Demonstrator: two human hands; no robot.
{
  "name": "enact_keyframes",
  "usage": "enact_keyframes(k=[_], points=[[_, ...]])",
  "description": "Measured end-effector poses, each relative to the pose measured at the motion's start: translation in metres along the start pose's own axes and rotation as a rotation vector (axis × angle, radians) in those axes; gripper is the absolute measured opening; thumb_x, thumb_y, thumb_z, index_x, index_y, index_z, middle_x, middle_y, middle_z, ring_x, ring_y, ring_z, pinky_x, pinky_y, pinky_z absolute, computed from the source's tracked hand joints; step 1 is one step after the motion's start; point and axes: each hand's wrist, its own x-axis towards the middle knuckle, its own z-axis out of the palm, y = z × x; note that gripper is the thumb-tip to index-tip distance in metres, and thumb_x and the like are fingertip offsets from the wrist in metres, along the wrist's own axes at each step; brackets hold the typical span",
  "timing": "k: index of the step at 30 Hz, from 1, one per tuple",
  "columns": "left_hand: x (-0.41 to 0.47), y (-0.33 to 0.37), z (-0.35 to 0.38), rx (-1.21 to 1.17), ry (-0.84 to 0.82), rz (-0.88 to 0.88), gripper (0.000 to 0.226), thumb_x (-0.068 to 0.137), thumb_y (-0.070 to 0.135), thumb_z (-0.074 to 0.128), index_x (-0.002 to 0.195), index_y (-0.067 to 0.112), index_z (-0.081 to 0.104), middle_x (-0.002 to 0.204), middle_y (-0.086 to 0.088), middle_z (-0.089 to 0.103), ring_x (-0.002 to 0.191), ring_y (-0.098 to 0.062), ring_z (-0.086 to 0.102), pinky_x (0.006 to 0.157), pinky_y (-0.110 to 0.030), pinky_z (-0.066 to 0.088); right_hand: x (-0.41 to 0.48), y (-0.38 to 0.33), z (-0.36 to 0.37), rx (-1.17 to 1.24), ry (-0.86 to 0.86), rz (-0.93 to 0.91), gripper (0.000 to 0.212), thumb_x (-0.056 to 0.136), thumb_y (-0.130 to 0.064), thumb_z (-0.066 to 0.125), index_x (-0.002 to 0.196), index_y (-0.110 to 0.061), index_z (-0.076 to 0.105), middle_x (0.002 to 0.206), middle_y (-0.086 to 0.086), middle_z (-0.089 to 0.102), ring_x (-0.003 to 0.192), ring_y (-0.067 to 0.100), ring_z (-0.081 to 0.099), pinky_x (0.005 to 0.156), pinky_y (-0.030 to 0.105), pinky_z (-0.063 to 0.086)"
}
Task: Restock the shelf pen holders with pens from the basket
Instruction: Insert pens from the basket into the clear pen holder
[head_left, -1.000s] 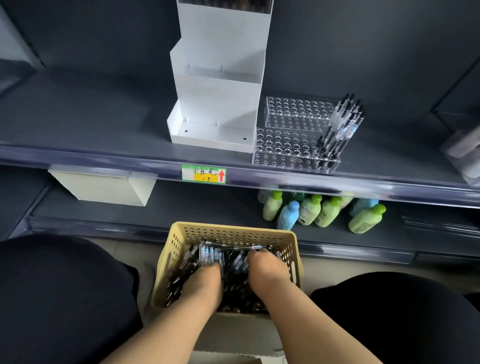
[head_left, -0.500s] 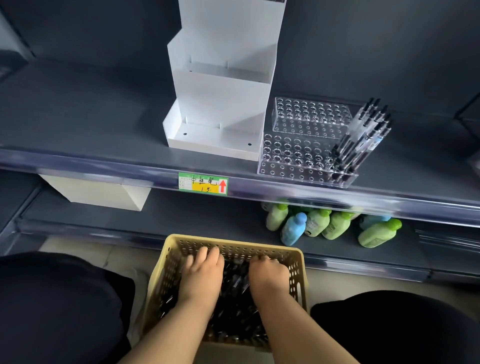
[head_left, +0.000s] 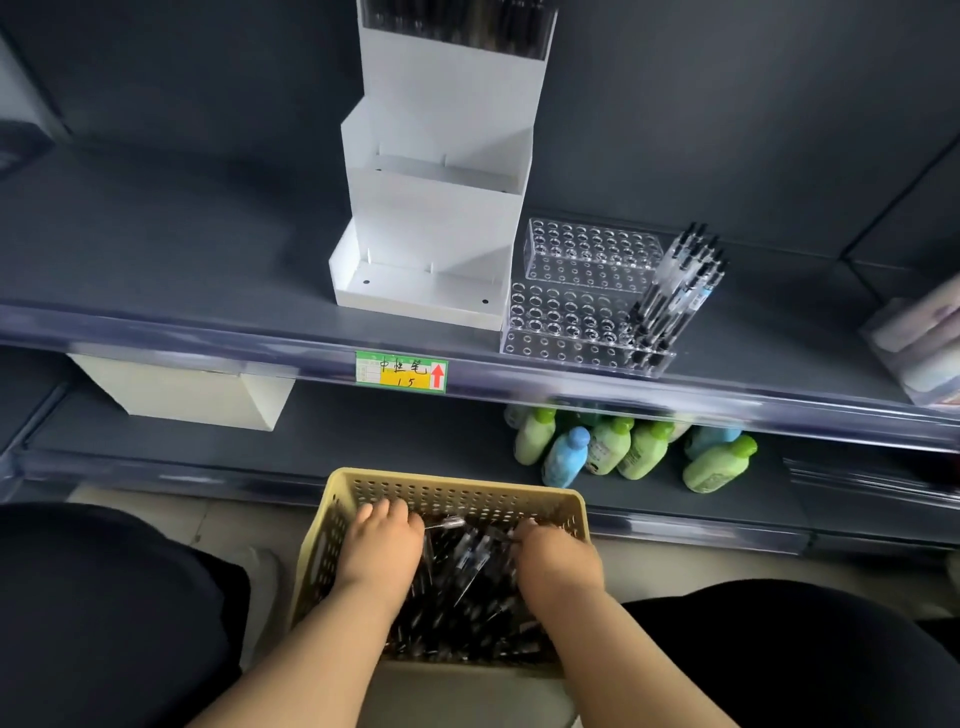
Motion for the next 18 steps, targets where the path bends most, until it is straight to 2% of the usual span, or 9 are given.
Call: enact_keyframes(k=[4, 6, 8, 10, 12, 14, 18], points=[[-0.014, -0.005, -0.017, -0.005, -0.052, -0.095, 0.040, 0.094, 0.007, 0.038, 0.132, 0.016, 0.045, 0.134, -0.007, 0.044, 0.127, -0.026, 0.040, 0.109, -0.037, 0.026, -0.014, 0.005, -0.008, 0.184, 0.094, 0.052, 0.018, 0.093, -0.029, 0.048, 0.106, -0.028, 0.061, 0.103, -0.003, 0.066, 0.095, 0.020, 0.060, 0.079, 0.025, 0.045], [-0.022, -0.010, -0.029, -0.052, -0.071, -0.142, 0.041, 0.093, 0.005, 0.036, 0.131, 0.017, 0.045, 0.132, -0.007, 0.049, 0.123, -0.025, 0.045, 0.104, -0.035, 0.033, -0.019, 0.006, -0.013, 0.348, 0.165, 0.067, 0.010, 0.088, -0.034, 0.059, 0.092, -0.026, 0.061, 0.088, -0.004, 0.065, 0.079, 0.015, 0.059, 0.068, 0.024, 0.047], [-0.029, -0.015, -0.036, -0.166, -0.107, -0.204, 0.039, 0.091, 0.002, 0.034, 0.126, 0.016, 0.045, 0.125, -0.007, 0.056, 0.116, -0.025, 0.052, 0.093, -0.032, 0.041, -0.025, 0.007, -0.019, 0.514, 0.217, 0.091, 0.014, 0.083, -0.037, 0.067, 0.086, -0.025, 0.060, 0.083, -0.006, 0.060, 0.070, 0.008, 0.055, 0.056, 0.020, 0.042], [-0.038, -0.016, -0.040, -0.344, -0.116, -0.235, 0.032, 0.092, 0.006, 0.036, 0.120, 0.019, 0.046, 0.115, -0.006, 0.061, 0.107, -0.025, 0.056, 0.084, -0.032, 0.044, -0.032, 0.006, -0.024, 0.666, 0.239, 0.092, 0.018, 0.083, -0.039, 0.067, 0.088, -0.022, 0.063, 0.086, -0.006, 0.061, 0.073, 0.008, 0.056, 0.057, 0.017, 0.041], [-0.049, -0.013, -0.048, -0.426, -0.084, -0.208, 0.020, 0.093, 0.014, 0.042, 0.111, 0.024, 0.043, 0.101, -0.001, 0.063, 0.096, -0.023, 0.057, 0.077, -0.033, 0.045, -0.039, 0.004, -0.028, 0.783, 0.266, 0.058, 0.022, 0.085, -0.042, 0.063, 0.088, -0.020, 0.064, 0.085, -0.004, 0.066, 0.077, 0.012, 0.059, 0.066, 0.022, 0.046], [-0.059, -0.009, -0.058, -0.527, -0.017, -0.164, 0.015, 0.092, 0.025, 0.050, 0.101, 0.027, 0.038, 0.087, 0.005, 0.062, 0.081, -0.018, 0.059, 0.067, -0.032, 0.044, -0.047, 0.002, -0.034, 0.859, 0.297, 0.011, 0.023, 0.088, -0.043, 0.058, 0.088, -0.020, 0.064, 0.082, -0.004, 0.067, 0.078, 0.014, 0.061, 0.068, 0.024, 0.047], [-0.071, -0.001, -0.092, -0.704, 0.001, -0.058, 0.042, 0.088, 0.021, 0.059, 0.105, 0.033, 0.023, 0.085, 0.008, 0.057, 0.063, -0.008, 0.057, 0.049, -0.021, 0.044, -0.065, 0.001, -0.057, 0.983, 0.405, -0.078, 0.009, 0.088, -0.032, 0.062, 0.090, -0.025, 0.066, 0.084, -0.005, 0.068, 0.078, 0.010, 0.062, 0.071, 0.025, 0.047]])
